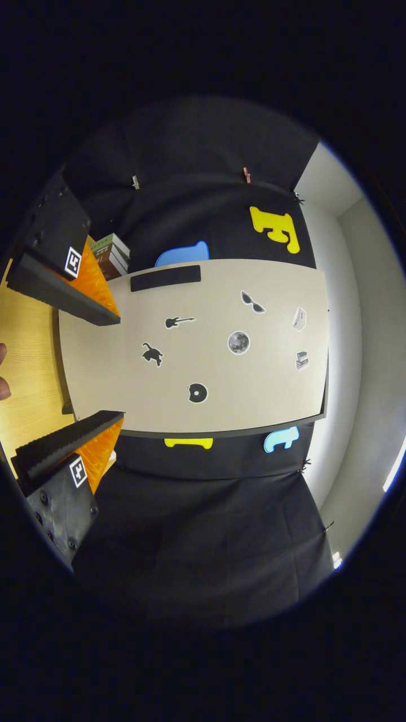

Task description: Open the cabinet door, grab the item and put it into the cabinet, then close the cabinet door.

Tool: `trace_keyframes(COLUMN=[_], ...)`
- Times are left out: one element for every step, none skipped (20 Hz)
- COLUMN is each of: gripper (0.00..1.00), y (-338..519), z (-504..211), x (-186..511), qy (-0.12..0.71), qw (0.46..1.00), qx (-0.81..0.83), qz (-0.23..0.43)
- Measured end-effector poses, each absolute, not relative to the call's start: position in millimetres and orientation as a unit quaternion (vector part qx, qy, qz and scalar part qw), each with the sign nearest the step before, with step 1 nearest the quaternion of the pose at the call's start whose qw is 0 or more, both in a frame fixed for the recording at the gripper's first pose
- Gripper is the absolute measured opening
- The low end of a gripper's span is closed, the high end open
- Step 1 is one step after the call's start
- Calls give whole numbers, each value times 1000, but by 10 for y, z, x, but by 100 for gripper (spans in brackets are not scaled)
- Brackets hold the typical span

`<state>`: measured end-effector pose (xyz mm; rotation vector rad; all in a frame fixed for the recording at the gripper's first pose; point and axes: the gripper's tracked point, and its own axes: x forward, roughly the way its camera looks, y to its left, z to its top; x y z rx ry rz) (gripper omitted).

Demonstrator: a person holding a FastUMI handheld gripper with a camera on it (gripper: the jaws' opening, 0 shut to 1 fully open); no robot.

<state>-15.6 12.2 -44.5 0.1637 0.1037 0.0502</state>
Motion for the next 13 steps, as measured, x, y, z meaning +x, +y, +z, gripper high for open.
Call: trace_keyframes(gripper=[98, 98, 98, 98, 98, 98, 98, 98, 98, 98, 98, 98, 98], y=[114, 111, 108, 110, 106, 92, 85, 82, 82, 79, 67, 43, 25], z=[-448, -449, -452, -454, -457, -460, -464, -465, -464, -460, -454, -441, -430], x=[-155, -157, -157, -166, -171, -180, -175, -177, -179, -183, -183, -195, -196], qy=[52, 52, 52, 53, 54, 54, 54, 55, 55, 55, 54, 52, 49], qw=[995, 995, 995, 995, 995, 995, 995, 995, 995, 995, 995, 995, 995], qx=[81, 81, 82, 83, 83, 83, 83, 84, 85, 86, 86, 86, 86], qz=[24, 24, 23, 24, 23, 22, 20, 19, 19, 18, 17, 16, 15])
